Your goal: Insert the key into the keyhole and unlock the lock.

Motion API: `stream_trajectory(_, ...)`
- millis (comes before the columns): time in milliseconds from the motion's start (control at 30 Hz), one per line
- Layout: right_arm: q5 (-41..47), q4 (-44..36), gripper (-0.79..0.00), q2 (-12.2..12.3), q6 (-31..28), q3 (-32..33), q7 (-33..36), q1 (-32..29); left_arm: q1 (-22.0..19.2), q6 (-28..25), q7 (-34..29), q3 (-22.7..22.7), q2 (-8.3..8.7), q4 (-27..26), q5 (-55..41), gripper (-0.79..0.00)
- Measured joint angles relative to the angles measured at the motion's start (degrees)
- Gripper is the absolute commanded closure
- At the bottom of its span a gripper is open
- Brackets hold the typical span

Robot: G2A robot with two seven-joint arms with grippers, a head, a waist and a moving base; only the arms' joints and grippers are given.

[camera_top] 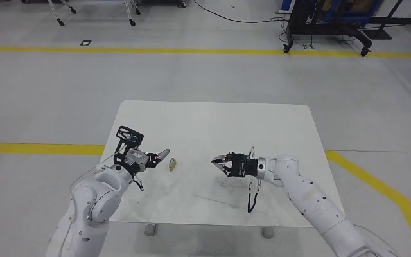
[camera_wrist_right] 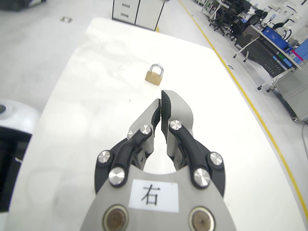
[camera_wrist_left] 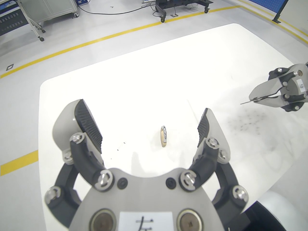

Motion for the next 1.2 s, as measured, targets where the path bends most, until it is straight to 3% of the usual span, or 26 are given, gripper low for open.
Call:
stream_trajectory(100,9.72,2.43,0.0,-0.46,-5.04,0.55,-3.99,0.27,-0.04,0.01,0.64,0.02,-0.01,0.23,-0.34,-0.785)
stream_trajectory(167,15.95,3.94,0.0,-0.87,-8.8,0.05,-6.85,0.6,-0.05,-2.87,2.06,0.18,-0.04,1.23,-3.64,-0.785)
stream_trajectory(367,27.15,8.14,0.0,-1.15,-9.61,-5.8,-12.32,2.41,-1.2,-13.61,-2.46,-3.19,0.47,6.77,-28.38,-0.785)
stream_trajectory(467,30.21,9.59,0.0,-1.03,-9.61,-8.71,-14.24,3.77,-2.28,-12.05,-5.13,-4.15,0.65,8.63,-37.57,-0.785)
stream_trajectory(733,30.65,10.89,0.0,-0.82,-9.62,-10.09,-14.39,4.86,-2.34,-11.46,-5.24,-4.16,0.67,8.49,-37.25,-0.785)
stream_trajectory(833,30.69,10.84,0.0,-0.84,-9.62,-10.12,-14.36,4.82,-1.88,-12.56,-5.57,-2.44,0.53,8.38,-42.29,-0.785)
stream_trajectory(1000,41.19,9.42,0.0,-1.72,-9.62,-14.68,-10.99,3.33,-5.02,-13.09,-18.04,-0.72,0.96,12.56,-64.29,-0.785)
stream_trajectory(1167,58.8,7.41,0.0,-2.7,-9.62,-24.43,-5.84,5.76,-7.86,-15.88,-28.07,-0.27,1.66,14.57,-71.69,-0.779)
stream_trajectory(1200,61.92,7.5,0.0,-2.79,-9.62,-26.24,-4.37,6.53,-8.01,-16.82,-29.31,0.21,1.74,14.47,-71.65,-0.61)
